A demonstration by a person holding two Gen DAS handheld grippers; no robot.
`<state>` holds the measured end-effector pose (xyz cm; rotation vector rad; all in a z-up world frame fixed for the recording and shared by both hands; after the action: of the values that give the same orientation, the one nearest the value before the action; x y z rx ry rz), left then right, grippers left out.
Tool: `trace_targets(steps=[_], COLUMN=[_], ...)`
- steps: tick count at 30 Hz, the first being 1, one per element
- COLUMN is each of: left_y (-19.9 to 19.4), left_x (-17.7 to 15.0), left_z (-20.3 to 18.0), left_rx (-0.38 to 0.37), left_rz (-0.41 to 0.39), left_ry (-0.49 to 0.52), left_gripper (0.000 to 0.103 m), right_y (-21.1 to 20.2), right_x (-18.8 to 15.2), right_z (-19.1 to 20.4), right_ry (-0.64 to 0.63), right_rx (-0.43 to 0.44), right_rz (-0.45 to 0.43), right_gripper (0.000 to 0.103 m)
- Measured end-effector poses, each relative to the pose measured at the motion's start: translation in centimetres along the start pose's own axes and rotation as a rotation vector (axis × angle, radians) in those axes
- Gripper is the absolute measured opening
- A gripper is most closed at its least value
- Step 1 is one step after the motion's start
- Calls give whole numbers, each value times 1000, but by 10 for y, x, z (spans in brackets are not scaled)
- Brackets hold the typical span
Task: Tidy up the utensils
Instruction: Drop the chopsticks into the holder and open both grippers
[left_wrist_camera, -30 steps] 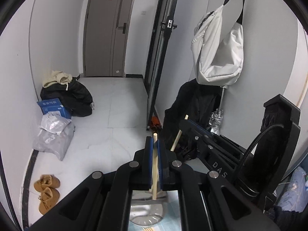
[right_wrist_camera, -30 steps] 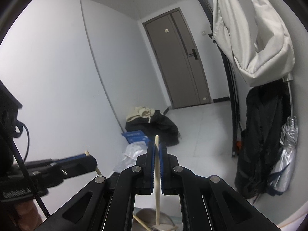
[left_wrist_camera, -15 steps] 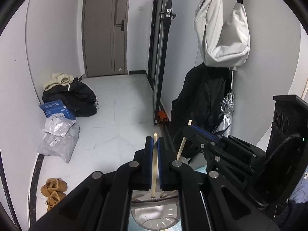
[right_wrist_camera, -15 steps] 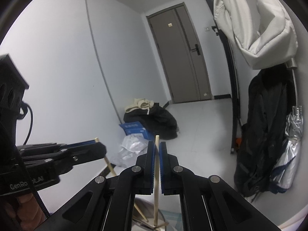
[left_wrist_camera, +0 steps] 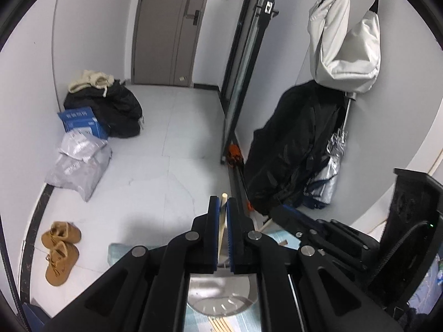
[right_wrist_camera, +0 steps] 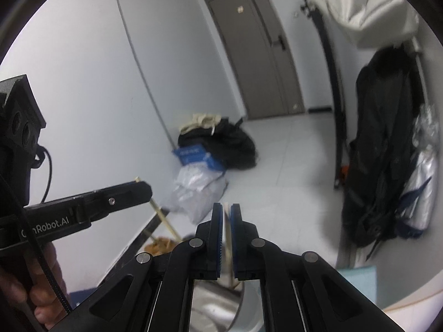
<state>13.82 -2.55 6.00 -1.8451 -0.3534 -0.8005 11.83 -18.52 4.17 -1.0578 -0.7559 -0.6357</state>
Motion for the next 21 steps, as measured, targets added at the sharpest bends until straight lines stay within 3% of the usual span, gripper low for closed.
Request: trace_targets(steps=[4, 8, 16, 21], left_y=[-12, -30, -64, -80], left_x=[-5, -11, -32, -49], left_z=[1, -9, -22, -24], left_rx=[-1, 37, 82, 97], left_rz=[12, -1, -25, -46], left_ry=[-26, -5, 1, -20], left_gripper=[2, 6, 11, 22], right_y=[0, -25, -78, -107], right_x=[-9, -16, -33, -49], right_z=[-6, -1, 8, 13], right_ry=[82, 70, 53, 43], right_rx=[89, 67, 23, 5], right_rz=[79, 33, -28, -52], right_gripper=[8, 19, 27, 32])
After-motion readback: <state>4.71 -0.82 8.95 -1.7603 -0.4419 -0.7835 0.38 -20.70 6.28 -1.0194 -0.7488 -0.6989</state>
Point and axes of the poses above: each gripper's, at about its wrist camera, not at the fingertips, and y roughly the way its jaws point, z to its left, x to its top, the point moved 2 cm from there along y, roughly the way its jaws point, and after that the axes turned 4 degrees about z, right-handed, at the moved point
